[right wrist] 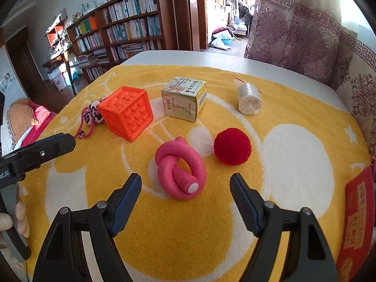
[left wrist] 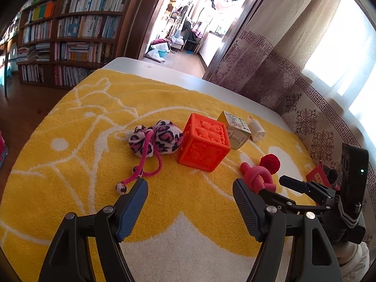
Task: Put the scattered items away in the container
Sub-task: 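Grasp the pink curler with the right tool while the left grasps the orange block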
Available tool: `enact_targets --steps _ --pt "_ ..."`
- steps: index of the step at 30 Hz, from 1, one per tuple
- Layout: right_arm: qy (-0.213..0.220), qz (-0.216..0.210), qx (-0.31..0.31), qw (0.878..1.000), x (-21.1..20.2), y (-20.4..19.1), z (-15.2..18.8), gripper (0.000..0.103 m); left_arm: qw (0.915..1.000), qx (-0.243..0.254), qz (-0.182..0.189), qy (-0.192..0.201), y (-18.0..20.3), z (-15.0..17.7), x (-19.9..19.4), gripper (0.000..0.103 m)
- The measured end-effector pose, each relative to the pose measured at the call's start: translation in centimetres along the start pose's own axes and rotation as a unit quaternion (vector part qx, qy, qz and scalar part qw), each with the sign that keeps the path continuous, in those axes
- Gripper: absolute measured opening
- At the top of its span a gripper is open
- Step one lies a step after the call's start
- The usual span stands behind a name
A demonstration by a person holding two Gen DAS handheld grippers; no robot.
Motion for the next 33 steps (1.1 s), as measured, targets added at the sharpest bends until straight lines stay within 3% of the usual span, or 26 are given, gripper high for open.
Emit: enact_targets --steps 6,10,22,28,33 --pt "-0.028 0.021 0.007 0.999 2.4 0.9 0.3 0.078 1.0 0.002 -0.001 0.0 0.0 0.1 0.3 0.076" --pt "-0.016 0.04 -0.003 0.999 1.9 0.8 0.2 0.051 0.9999 0.012 -0.002 -0.004 0.3 0.5 0.7 0.076" --pt "0.035 0.033 0.055 0.997 -3.5 3.1 1.8 0.05 0.997 0.045 -0.005 -0.062 2.3 1.7 3.4 0.076" --pt "0.046 0.022 0.081 0.995 -4.0 4.2 1.9 0.05 0.9944 0.086 -0.028 -0.054 4.0 -0.4 4.8 0.076" --pt "0.061 0.016 0.086 0.994 -4.6 4.5 1.8 0.05 0.9937 0.088 -0.039 -0.057 4.5 -2.0 6.9 0.076"
Point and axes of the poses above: each gripper's, at about its wrist camera, not at the fingertips, and x roughly the way its jaws point, y to its right, z to its underside, the point moved 10 cm from there along x, roughly the way its jaws point, and after that the axes turned 10 degrees about -z, right-handed, at the moved point
